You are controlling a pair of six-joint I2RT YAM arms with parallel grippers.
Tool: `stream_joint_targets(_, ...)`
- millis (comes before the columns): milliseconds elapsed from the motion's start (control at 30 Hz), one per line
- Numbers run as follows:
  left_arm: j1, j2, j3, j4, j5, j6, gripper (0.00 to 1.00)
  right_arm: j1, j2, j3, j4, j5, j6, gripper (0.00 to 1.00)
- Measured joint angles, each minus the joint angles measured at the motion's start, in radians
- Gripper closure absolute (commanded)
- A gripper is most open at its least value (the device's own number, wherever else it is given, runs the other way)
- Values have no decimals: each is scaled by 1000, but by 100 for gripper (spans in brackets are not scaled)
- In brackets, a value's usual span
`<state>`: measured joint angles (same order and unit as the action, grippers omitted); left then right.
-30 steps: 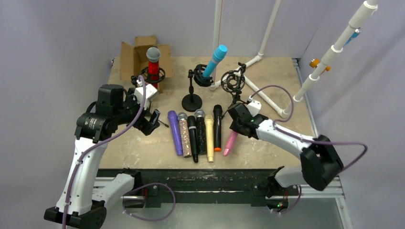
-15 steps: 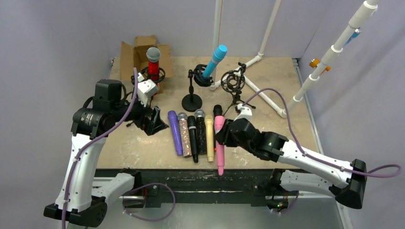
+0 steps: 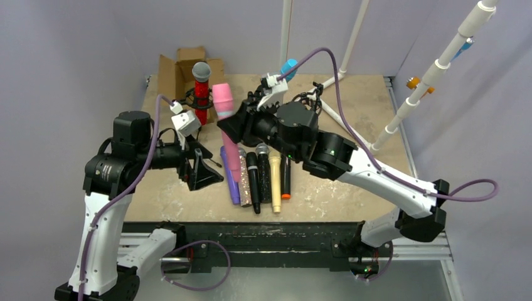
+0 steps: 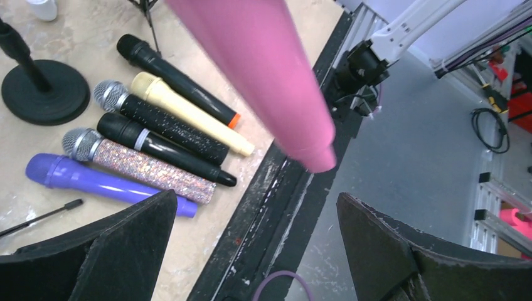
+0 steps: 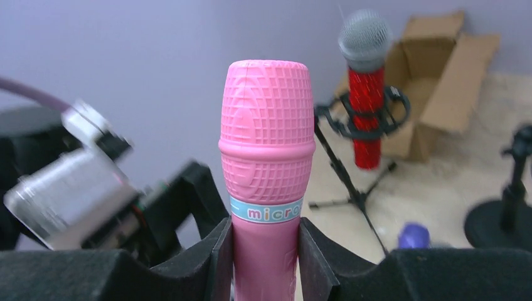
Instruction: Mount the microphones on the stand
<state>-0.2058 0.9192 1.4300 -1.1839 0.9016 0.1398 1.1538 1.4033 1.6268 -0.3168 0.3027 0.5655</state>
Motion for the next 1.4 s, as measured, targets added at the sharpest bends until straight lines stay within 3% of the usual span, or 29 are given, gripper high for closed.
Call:
stream_joint_targets(133,0,-7,9,21,38,-48,0,0,75,79,141,-3,-57,100)
stream_joint_targets(533,0,-55,-16,180,77,-158,0,38,86,-54,393,-5,-98,100)
stream_joint_targets(600,0,-52,-23,213,70,-178,13,44,82,-70,422,-5,-100,100)
stream_joint_targets(800,1,-13,-38,290,41,-214,77,58,69,-116,479,-4,-102,100)
stream_joint_targets(867,3,4,-41,289,25,-233,89,58,52,-133,486,-1,-119,100)
stream_joint_targets(1033,-4,4,-43,298,30,-225,100,58,22,-154,473,-19,-129,71)
stream_joint_targets(1133,-4,-10,-43,281,21,-209,100,58,22,-134,435,-53,-128,54)
stream_joint_targets(1400,-4,-27,-35,260,8,-106,100,56,64,-24,326,-137,-114,49)
